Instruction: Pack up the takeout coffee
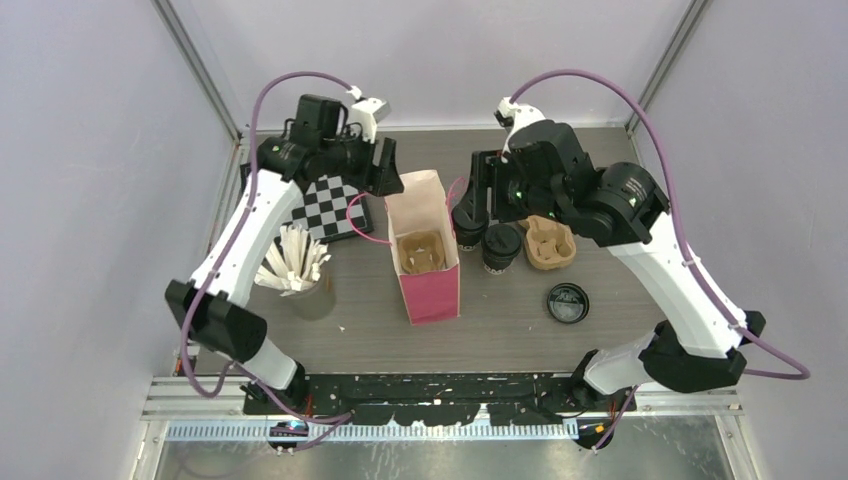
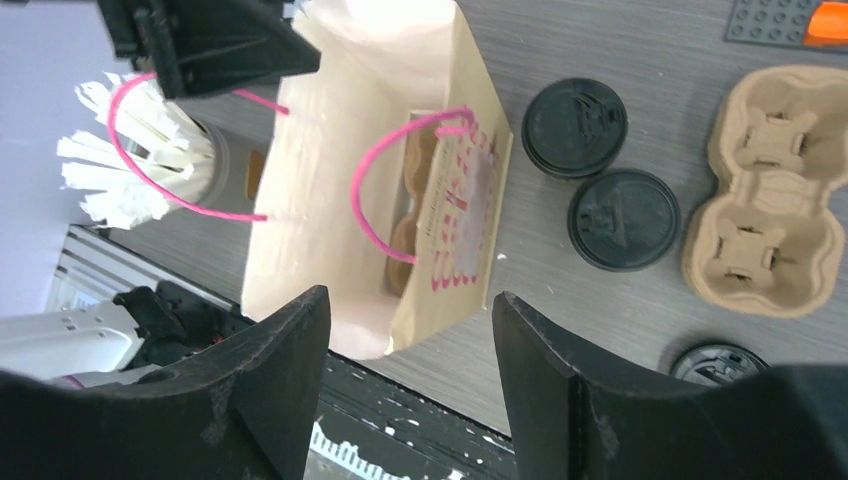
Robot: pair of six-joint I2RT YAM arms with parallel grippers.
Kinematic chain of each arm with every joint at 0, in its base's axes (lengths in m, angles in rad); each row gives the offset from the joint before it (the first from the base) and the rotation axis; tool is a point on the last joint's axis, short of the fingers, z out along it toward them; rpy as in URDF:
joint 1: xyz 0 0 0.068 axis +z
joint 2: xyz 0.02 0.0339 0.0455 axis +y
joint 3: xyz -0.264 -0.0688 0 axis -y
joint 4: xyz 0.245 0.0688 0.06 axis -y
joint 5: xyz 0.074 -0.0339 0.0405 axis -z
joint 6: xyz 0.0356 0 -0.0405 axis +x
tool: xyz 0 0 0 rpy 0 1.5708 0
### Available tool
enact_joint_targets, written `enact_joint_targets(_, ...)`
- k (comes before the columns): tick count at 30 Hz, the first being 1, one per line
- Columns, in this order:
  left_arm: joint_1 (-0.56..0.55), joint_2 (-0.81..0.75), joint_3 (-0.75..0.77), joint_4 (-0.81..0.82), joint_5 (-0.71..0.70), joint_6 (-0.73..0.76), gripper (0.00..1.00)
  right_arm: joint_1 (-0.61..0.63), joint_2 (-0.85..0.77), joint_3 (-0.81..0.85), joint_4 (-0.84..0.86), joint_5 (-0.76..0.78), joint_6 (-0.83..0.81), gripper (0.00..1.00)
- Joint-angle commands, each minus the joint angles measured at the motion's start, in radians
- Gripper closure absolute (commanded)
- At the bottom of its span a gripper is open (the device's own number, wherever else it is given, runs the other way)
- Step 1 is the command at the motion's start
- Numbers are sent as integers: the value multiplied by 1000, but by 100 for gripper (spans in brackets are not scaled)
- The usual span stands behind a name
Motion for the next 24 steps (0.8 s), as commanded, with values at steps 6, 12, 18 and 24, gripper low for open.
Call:
enact_joint_targets(6,4,188,184,-25,159,225,31,-25,-90,-141,42,35,38,35)
enact_joint_targets(12,4,227,198,-25,186,267,35,-27,-96,-177,56,46,94,34)
enact_joint_targets(18,-12,167,124,7,213,231,63,-50,-113,-222,56,61,132,34)
enact_joint_targets(24,-35,53,5,27,105,165,93,-134,-113,-252,60,65,148,35)
